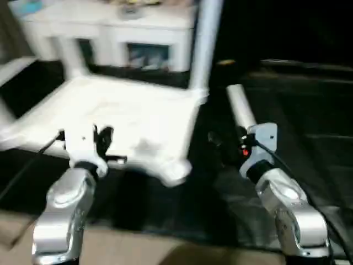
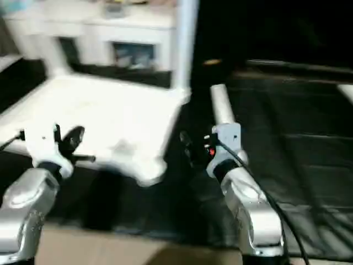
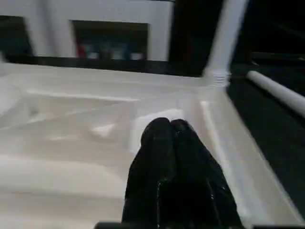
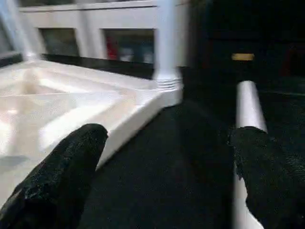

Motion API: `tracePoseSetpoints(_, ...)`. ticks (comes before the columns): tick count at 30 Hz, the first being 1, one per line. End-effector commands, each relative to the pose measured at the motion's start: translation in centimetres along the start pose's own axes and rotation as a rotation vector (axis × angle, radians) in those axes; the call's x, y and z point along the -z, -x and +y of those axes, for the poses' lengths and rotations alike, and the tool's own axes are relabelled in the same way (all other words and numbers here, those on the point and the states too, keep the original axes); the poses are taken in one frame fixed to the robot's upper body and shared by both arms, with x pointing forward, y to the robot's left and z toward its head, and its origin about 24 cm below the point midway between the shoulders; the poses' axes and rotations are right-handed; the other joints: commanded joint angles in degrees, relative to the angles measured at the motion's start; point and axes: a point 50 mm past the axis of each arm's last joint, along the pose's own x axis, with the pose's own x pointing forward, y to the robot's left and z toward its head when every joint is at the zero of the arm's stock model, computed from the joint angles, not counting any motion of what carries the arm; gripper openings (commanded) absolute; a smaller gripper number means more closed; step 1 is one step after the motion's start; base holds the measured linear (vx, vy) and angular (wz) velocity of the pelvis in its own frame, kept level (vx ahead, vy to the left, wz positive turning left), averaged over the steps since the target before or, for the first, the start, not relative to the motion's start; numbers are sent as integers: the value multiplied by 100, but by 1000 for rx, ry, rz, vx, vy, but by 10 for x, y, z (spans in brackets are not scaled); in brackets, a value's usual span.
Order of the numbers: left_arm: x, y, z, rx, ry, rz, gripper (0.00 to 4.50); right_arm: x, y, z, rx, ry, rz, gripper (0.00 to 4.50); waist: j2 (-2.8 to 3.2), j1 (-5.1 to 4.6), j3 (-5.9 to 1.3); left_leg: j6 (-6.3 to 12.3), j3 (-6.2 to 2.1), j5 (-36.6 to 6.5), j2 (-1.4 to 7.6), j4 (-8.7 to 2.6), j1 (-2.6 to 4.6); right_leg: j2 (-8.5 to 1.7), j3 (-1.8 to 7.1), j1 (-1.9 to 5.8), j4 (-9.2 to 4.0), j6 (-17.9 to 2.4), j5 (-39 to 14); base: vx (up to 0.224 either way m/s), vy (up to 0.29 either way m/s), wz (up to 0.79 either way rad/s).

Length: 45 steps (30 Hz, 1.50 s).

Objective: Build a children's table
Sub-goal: Move to table, then pick table leg

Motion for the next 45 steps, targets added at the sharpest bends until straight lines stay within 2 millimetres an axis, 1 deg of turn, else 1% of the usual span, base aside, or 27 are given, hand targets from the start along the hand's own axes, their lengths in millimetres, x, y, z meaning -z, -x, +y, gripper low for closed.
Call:
tracePoseSetpoints(1, -4, 0, 8, -4, -36, -14, 6, -6, -8, 4, -7, 37, 11, 450, -54, 124, -258, 175, -81, 1270, -28, -237, -559, -815, 590, 627, -830, -106, 139, 119, -43, -9)
tracePoseSetpoints(2, -4, -1, 7, 26, -50, -6, 6, -7, -11, 0, 29, 58, 32, 450, 82, 111, -217, 268, -91, 2063, 58, -627, -574, -663, 251, 468, -897, -4, 659, 119, -43, -9)
tracePoseSetpoints(3, -5, -1, 6, 40, -57, -1, 6, -8, -12, -2, 46, 67, 42, 450, 225, 136, -242, 384, -123, 2177, 180, -877, -503, -617, 153, 417, -926, 127, 711, 137, 10, -7)
tracePoseSetpoints(4, -6, -1, 3, 119, -65, 10, 6, -11, -17, -10, 97, 67, 87, 450, 533, -111, -351, 961, -613, 1929, 980, -1324, -281, -337, -80, 337, -315, 572, 1169, 76, 23, 1)
tracePoseSetpoints(5, -6, -1, 3, 122, -65, 10, 6, -11, -17, -10, 99, 66, 89, 450, 562, -263, -417, 1657, -942, 2628, 1278, -1300, -110, -282, -20, 94, 188, 580, 1193, 150, 67, -21)
tracePoseSetpoints(6, -8, 0, 2, 158, -56, 7, 22, -13, -20, -14, 119, 62, 103, 450, 502, -255, -511, 2136, -1097, 4436, 1400, -1023, 279, -489, 421, -367, 202, 567, 1062, 122, 89, -22)
tracePoseSetpoints(7, -9, 1, 0, 198, -58, 14, 34, -15, -23, -18, 144, 56, 131, 450, 463, -283, -539, 2102, -1116, 5409, 1335, -944, 306, -580, 549, -449, 179, 639, 1326, 81, 193, -27)
tracePoseSetpoints(8, -10, 2, -1, 248, -63, 25, 42, -18, -27, -23, 168, 52, 169, 450, 402, -199, -466, 1671, -865, 5637, 917, -1025, 29, -507, 595, -336, -35, 730, 1699, 8, 149, -5)
tracePoseSetpoints(9, -11, 3, -3, 297, -71, 42, 45, -21, -31, -27, 176, 43, 202, 450, 329, -185, -435, 1376, -675, 4818, 665, -1093, -160, -463, 577, -223, -201, 614, 1797, -89, 158, -9)
tracePoseSetpoints(10, -11, 3, -3, 307, -75, 46, 54, -22, -31, -28, 177, 41, 206, 450, 201, -117, -389, 485, -226, 1715, 281, -1084, -479, -761, 562, -5, -471, 73, 1422, -48, 54, -4)
tracePoseSetpoints(11, -12, 3, -4, 339, -87, 61, 54, -24, -34, -31, 179, 31, 221, 450, 244, -57, -400, 226, -204, 1102, 349, -1122, -412, -791, 563, 10, -497, -104, 1151, -86, 49, -7)
tracePoseSetpoints(12, -13, 4, -5, 397, -101, 87, 67, -27, -41, -36, 194, 18, 249, 450, 293, -132, -348, -129, -194, 248, 386, -1234, -372, -679, 516, -15, -517, -391, 452, -86, -6, -9)
tracePoseSetpoints(13, -16, 6, -7, 492, -125, 124, 67, -30, -51, -44, 208, 19, 286, 450, 342, -185, -274, -480, -163, -647, 456, -1357, -318, -564, 482, -82, -553, -525, -548, -127, -3, -14)
tracePoseSetpoints(14, -16, 6, -8, 517, -132, 132, 85, -30, -53, -46, 209, 25, 296, 450, 344, -226, -267, -661, -173, -1072, 453, -1371, -283, -547, 470, -118, -546, -566, -1033, -89, 2, -11)
tracePoseSetpoints(15, -17, 6, -8, 538, -138, 139, 85, -31, -55, -47, 210, 30, 305, 450, 359, -274, -239, -894, -175, -1737, 479, -1408, -268, -552, 472, -164, -581, -493, -1726, -84, 9, -14)
tracePoseSetpoints(16, -23, 8, -11, 652, -164, 162, 96, -30, -66, -54, 208, 48, 364, 450, 389, -275, -233, -1060, -182, -2205, 509, -1427, -217, -577, 470, -214, -637, -366, -2067, 0, 0, 0)
tracePoseSetpoints(17, -24, 8, -12, 661, -165, 164, 105, -30, -66, -54, 207, 49, 368, 450, 389, -275, -233, -1060, -182, -2205, 509, -1427, -217, -577, 470, -214, -637, -366, -2067, -80, 10, -13)
tracePoseSetpoints(18, -26, 8, -12, 694, -170, 171, 114, -29, -70, -56, 205, 51, 388, 450, 366, -292, -235, -1166, -182, -2580, 513, -1409, -168, -606, 468, -280, -679, -308, -2263, -72, 9, -8)
tracePoseSetpoints(21, -35, 9, -14, 805, -191, 206, 131, -25, -79, -64, 196, 15, 465, 450, 306, -296, -212, -1088, -136, -2531, 508, -1374, -167, -638, 480, -314, -707, -362, -2320, -78, 13, -7)
tracePoseSetpoints(24, -38, 11, -14, 883, -218, 254, 157, -18, -84, -67, 163, -58, 529, 450, 314, -322, -229, -1069, -136, -2580, 512, -1409, -221, -653, 431, -255, -683, -318, -2477, 0, 0, 0)
tracePoseSetpoints(26, -39, 10, -14, 894, -224, 264, 165, -14, -86, -65, 133, -99, 549, 450, 328, -339, -265, -1035, -129, -2363, 536, -1433, -264, -631, 435, -231, -622, -416, -1984, 0, 0, 0)
tracePoseSetpoints(28, -39, 10, -15, 899, -223, 273, 181, -5, -86, -62, 89, -160, 583, 450, 325, -323, -286, -914, -67, -2035, 543, -1420, -250, -625, 448, -217, -599, -615, -1391, 0, 0, 0)
tracePoseSetpoints(35, -36, 13, -17, 921, -221, 309, 243, 17, -86, -57, 41, -241, 630, 414, 290, -276, -345, -598, 89, -1102, 570, -1366, -275, -608, 448, -171, -556, -856, -662, 0, 0, 0)
tracePoseSetpoints(36, -36, 14, -17, 925, -220, 316, 245, 20, -86, -56, 36, -261, 635, 411, 251, -258, -348, -475, 116, -835, 577, -1351, -298, -612, 441, -153, -535, -914, -512, 0, 0, 0)
tracePoseSetpoints(38, -36, 14, -17, 925, -220, 320, 253, 23, -85, -56, 42, -264, 654, 380, 269, -255, -348, -460, 148, -708, 591, -1347, -296, -592, 435, -159, -536, -947, -415, 0, 0, 0)
tracePoseSetpoints(40, -35, 15, -17, 925, -219, 325, 278, 25, -84, -57, 54, -255, 673, 367, 248, -235, -364, -386, 187, -389, 594, -1331, -293, -561, 432, -154, -513, -975, -12, 0, 0, 0)
tracePoseSetpoints(45, -35, 15, -18, 928, -219, 332, 322, 26, -84, -58, 58, -241, 687, 325, 249, -215, -340, -438, 242, -606, 630, -1331, -248, -565, 440, -198, -551, -947, -430, 0, 0, 0)
